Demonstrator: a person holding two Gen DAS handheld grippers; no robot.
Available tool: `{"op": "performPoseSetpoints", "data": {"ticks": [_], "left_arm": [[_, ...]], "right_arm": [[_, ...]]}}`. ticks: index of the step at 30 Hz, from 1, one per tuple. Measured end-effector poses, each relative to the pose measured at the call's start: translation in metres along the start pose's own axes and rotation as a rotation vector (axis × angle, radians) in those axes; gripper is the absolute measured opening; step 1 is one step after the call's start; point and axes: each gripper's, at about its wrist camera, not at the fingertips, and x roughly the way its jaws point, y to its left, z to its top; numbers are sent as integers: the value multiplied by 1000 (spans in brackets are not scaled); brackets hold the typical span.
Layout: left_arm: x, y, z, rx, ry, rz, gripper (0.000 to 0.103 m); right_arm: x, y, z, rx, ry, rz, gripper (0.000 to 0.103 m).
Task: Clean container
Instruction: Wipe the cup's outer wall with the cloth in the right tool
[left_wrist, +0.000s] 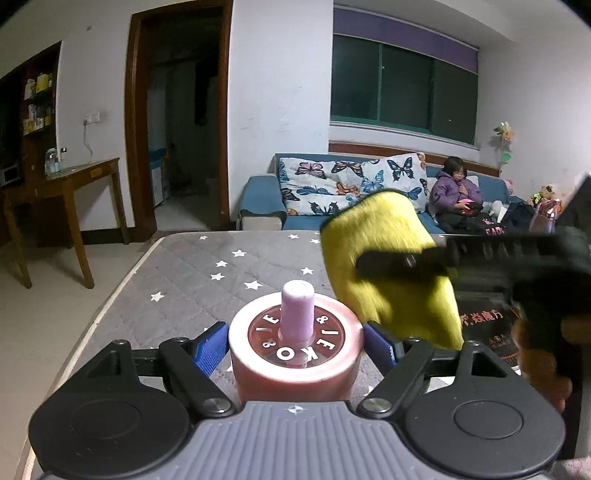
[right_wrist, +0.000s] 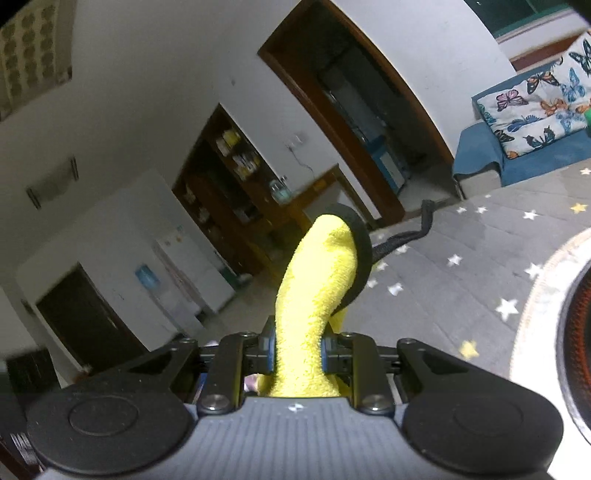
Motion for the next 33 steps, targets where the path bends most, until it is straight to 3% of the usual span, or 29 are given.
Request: {"op": "performPoseSetpoints", "data": {"ticks": [8, 12, 26, 33], "left_arm": [[0, 7, -2, 14, -6, -35, 81], [0, 7, -2, 21, -9, -39, 81], [0, 18, 5, 66, 40, -97, 81], [-5, 18, 3, 65, 47, -64, 82]], "right_arm": [[38, -43, -10, 222, 44, 15, 20], [49, -64, -23, 283, 83, -20, 20], [52, -59, -54, 138, 196, -84, 20], [46, -41, -66, 63, 221, -88, 20]]}}
